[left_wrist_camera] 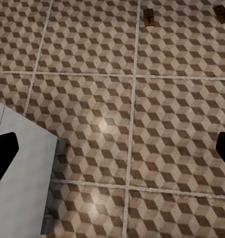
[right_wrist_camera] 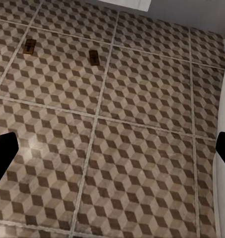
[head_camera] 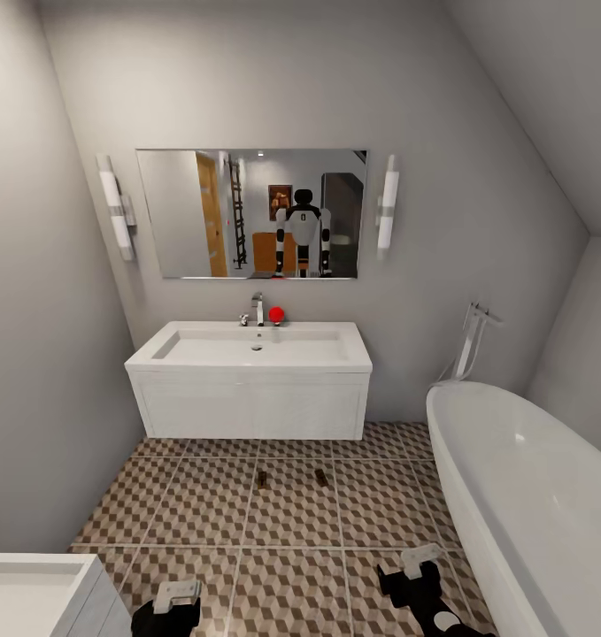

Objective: Take the four mousetraps from the cabinet in the bathroom and place them on the bathroom floor. Make sure all four end up on the same floor surface, and ensure that at least two of them are either under or directly next to the same bathroom sink.

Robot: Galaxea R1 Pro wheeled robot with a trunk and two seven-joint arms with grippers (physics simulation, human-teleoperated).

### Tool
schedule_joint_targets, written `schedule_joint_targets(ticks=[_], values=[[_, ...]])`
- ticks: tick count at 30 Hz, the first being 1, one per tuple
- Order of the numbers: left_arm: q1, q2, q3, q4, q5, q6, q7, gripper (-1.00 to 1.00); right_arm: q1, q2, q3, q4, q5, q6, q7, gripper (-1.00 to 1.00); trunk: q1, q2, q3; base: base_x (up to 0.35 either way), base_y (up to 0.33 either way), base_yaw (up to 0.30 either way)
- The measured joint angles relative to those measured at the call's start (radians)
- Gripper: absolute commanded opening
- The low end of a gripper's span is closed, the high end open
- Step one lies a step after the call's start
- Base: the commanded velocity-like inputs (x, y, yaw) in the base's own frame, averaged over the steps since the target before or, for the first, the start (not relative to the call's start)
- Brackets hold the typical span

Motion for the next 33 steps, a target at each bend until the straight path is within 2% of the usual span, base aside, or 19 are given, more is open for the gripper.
schedule_joint_targets(ticks=[14, 25, 33], values=[[0.000, 0.000, 0.000, 0.000, 0.000, 0.000, 0.000, 1.00, 0.000, 0.001, 0.000, 0.000, 0.000, -0.001, -0.001, 1.00, 0.000, 0.000, 0.000, 0.000, 0.000, 0.014], [0.000, -0.001, 0.000, 0.000, 0.000, 0.000, 0.000, 1.00, 0.000, 0.000, -0.001, 0.000, -0.001, -0.001, -0.003, 1.00, 0.000, 0.000, 0.000, -0.018, 0.000, 0.215], [0.000, -0.001, 0.000, 0.000, 0.000, 0.000, -0.001, 1.00, 0.000, -0.001, -0.001, 0.000, 0.000, -0.001, -0.003, 1.00, 0.001, 0.000, 0.000, -0.213, 0.000, 0.242]])
